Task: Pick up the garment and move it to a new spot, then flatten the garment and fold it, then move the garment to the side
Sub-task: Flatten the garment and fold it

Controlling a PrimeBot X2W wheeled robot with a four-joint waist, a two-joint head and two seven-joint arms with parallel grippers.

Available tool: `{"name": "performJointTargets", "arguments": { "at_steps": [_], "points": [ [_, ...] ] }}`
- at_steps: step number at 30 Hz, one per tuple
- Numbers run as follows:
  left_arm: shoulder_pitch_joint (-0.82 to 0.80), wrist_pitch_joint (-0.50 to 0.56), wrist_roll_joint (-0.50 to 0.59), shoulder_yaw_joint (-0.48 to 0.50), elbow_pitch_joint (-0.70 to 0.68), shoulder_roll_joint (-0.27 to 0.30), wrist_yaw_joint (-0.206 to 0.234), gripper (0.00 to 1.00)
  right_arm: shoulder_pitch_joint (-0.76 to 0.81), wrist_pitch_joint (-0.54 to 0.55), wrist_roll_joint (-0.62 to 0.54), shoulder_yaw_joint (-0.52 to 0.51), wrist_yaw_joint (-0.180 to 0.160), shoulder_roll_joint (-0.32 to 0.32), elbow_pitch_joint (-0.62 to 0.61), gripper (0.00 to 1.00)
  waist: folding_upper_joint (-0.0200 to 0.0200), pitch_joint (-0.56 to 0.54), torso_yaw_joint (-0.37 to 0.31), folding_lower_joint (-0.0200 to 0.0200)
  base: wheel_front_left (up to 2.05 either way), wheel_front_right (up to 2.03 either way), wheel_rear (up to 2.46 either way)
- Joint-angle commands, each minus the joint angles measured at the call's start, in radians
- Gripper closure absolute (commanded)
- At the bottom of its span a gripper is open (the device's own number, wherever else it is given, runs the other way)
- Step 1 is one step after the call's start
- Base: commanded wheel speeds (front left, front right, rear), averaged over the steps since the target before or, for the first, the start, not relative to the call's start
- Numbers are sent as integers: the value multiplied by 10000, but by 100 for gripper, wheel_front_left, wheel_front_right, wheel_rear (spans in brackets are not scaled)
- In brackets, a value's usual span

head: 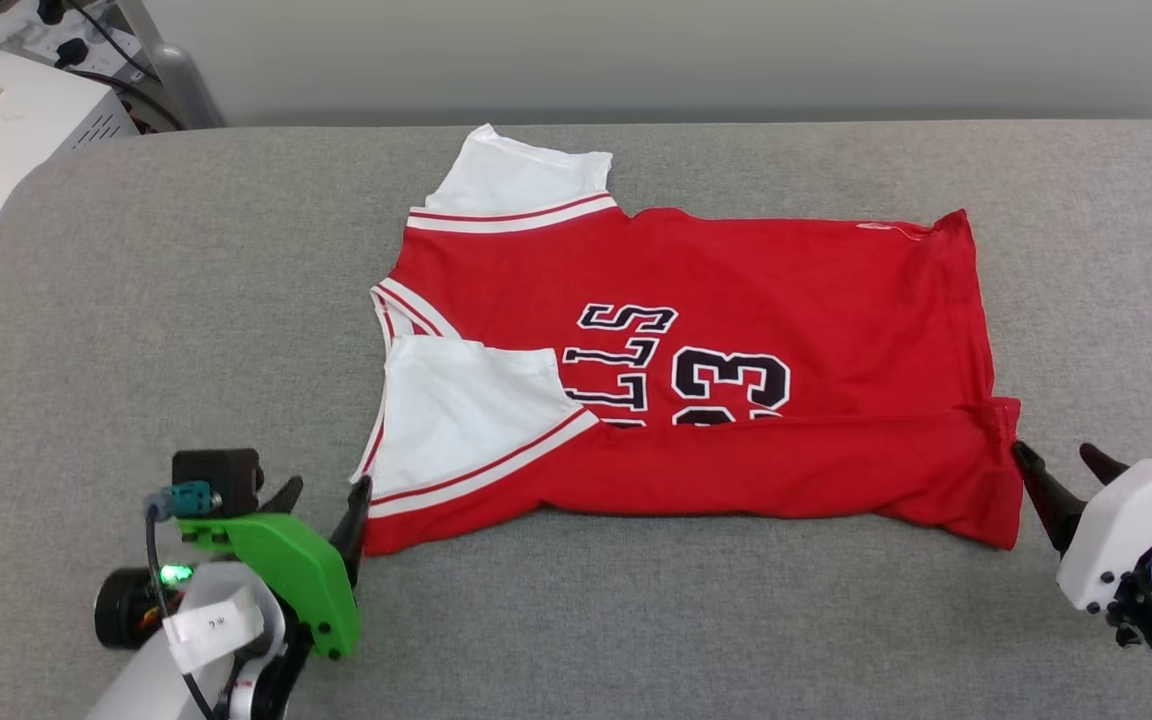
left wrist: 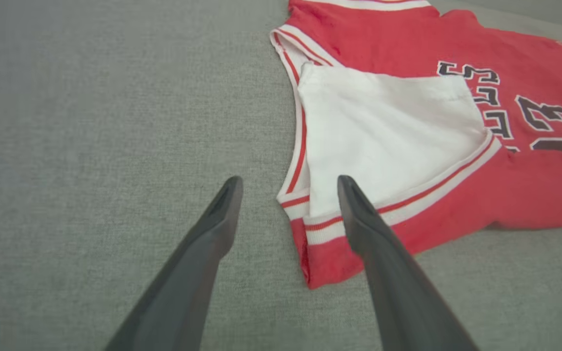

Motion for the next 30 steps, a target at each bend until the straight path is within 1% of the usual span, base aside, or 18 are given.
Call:
{"name": "performJointTargets", "arguments": {
  "at_steps": [1,3,7,10,15,17,20,22,24,25,26,28,30],
  "points": [
    [315,266,-70,-35,-270,115,271,0,230,143,-178,-166,-9,247,-291,0,110,106,-46,0,0,0,0],
    [574,571,-136,-23,-695,158,610,0,419,316,-365,-387,-9,577,-710,0,110,223,-71,0,0,0,0],
    [773,958,-53,-94,-1125,317,989,0,655,592,-649,-601,-9,1066,-1370,0,110,473,-159,0,0,0,0],
    [757,1078,-96,-85,-1240,315,1082,0,721,731,-786,-689,-9,1249,-1672,0,110,647,-230,0,0,0,0],
    [677,1382,-148,-225,-1182,326,1055,0,708,841,-892,-730,-9,1409,-1962,0,110,944,-397,0,0,0,0],
    [608,1400,-88,-224,-1018,316,1169,0,699,854,-924,-726,-9,1437,-2016,0,110,1044,-447,0,0,0,0],
    [476,1465,95,-239,-611,324,1464,0,688,850,-937,-697,-9,1455,-2073,0,110,1151,-505,0,0,0,0],
    [410,1553,76,-242,-419,281,1544,0,688,859,-944,-692,-9,1467,-2112,0,110,1195,-519,0,0,0,0],
    [372,1689,-5,-299,-265,226,1488,0,694,883,-992,-712,-9,1436,-2123,0,110,1209,-515,0,0,0,0],
    [360,1750,-60,-334,-206,197,1423,5,701,891,-1030,-722,-9,1415,-2124,0,110,1202,-506,0,0,0,0],
    [338,1808,-123,-370,-137,168,1334,55,711,896,-1079,-735,-9,1386,-2119,0,110,1177,-489,0,0,0,0],
    [309,1844,-168,-441,-26,142,1193,100,734,903,-1146,-766,-9,1353,-2085,0,110,1093,-443,0,0,0,0],
    [289,1788,-152,-474,14,139,1129,100,756,923,-1216,-786,-9,1316,-2027,0,110,987,-374,0,0,0,0]
  ]
}}
